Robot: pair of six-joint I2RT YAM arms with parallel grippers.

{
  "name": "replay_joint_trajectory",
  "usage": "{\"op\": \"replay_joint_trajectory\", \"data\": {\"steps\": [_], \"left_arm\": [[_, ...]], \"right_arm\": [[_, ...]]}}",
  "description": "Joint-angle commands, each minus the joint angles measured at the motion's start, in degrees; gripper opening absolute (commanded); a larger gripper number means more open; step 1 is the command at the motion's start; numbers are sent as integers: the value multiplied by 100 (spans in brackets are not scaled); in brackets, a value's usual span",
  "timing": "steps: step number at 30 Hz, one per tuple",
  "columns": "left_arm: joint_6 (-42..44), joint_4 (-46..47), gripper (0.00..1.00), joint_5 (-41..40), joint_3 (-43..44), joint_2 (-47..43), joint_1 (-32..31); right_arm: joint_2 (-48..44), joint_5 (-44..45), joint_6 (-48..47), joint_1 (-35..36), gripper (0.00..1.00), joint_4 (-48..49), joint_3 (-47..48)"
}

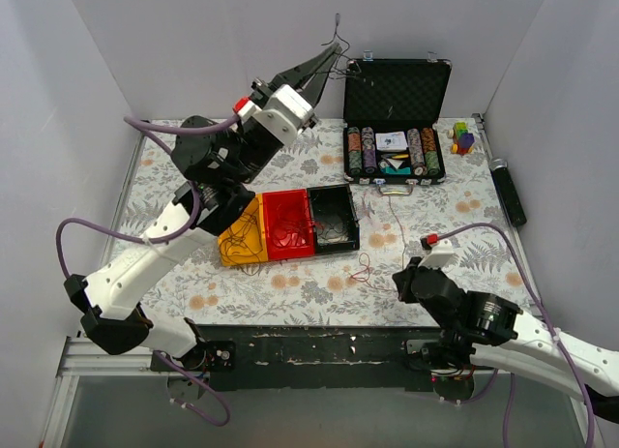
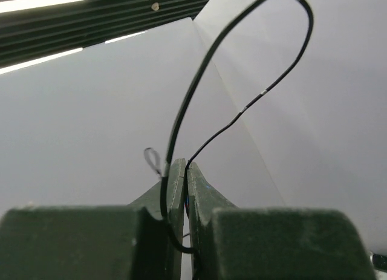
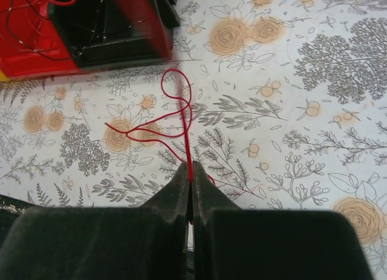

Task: Untangle the cables
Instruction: Untie the cable.

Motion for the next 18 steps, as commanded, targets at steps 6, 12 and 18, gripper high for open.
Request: {"op": "replay_joint_trajectory", "data": {"steps": [6,12,18], "left_arm": [[737,1907,0,-1054,-749,131,98],[195,672,0,-536,-200,308,397],[-396,37,0,62,-1632,-79,485]], "right_arm": [[332,1103,3096,1,1,-2527,800],[265,1103,2766,1,1,-1967,599],[-570,1147,2274,1,1,-1465,537]]}}
